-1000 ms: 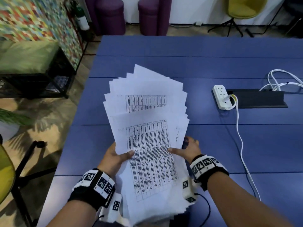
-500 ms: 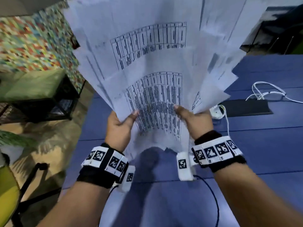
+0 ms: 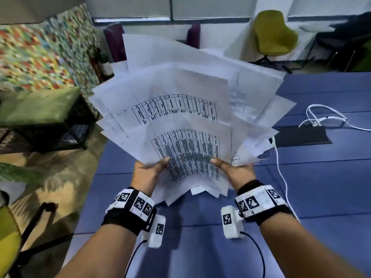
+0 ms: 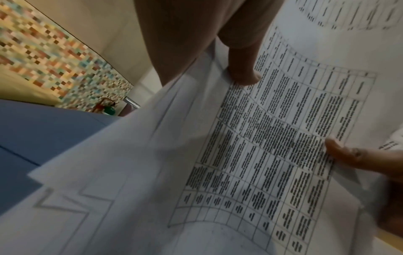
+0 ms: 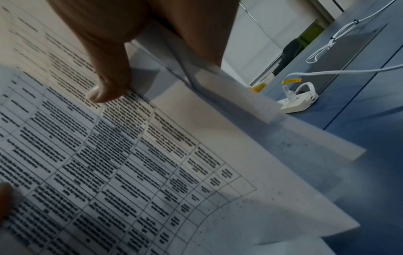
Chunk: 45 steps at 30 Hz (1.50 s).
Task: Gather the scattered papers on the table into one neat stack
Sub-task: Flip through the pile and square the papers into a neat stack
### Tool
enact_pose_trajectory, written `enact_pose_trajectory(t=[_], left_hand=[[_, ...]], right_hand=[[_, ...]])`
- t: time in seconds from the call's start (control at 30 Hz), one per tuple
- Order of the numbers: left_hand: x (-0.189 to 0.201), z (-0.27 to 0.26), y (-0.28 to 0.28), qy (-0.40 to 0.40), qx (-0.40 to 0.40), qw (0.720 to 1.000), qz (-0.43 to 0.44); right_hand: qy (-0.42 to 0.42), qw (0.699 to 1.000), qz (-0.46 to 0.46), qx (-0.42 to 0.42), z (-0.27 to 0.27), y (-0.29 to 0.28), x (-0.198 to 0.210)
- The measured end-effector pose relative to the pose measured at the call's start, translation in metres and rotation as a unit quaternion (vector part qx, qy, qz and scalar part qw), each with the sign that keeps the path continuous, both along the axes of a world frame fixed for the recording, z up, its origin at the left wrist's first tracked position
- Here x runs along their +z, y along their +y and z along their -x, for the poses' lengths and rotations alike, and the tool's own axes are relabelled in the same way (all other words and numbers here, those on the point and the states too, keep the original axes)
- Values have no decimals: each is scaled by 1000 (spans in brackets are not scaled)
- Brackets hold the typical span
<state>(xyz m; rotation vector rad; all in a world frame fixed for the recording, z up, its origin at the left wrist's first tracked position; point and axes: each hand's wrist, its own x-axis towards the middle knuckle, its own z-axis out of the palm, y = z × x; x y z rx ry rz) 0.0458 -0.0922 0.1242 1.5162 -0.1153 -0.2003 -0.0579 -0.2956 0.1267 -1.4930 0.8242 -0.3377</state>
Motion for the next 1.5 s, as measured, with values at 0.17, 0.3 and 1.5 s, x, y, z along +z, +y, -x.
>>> enact_pose_trajectory(t=[0.17,0.3,1.5], left_hand=[[20,-9,1,-16,4,999,46],[44,-22,9,-44,-14,997,65],[-142,67,57,239,-104,955,-143]], right_hand=[[-25,999,22,17,-2,-8,24],[-66,994,46,70,1,-21,62],[292,936,54,187,65,15,-125]])
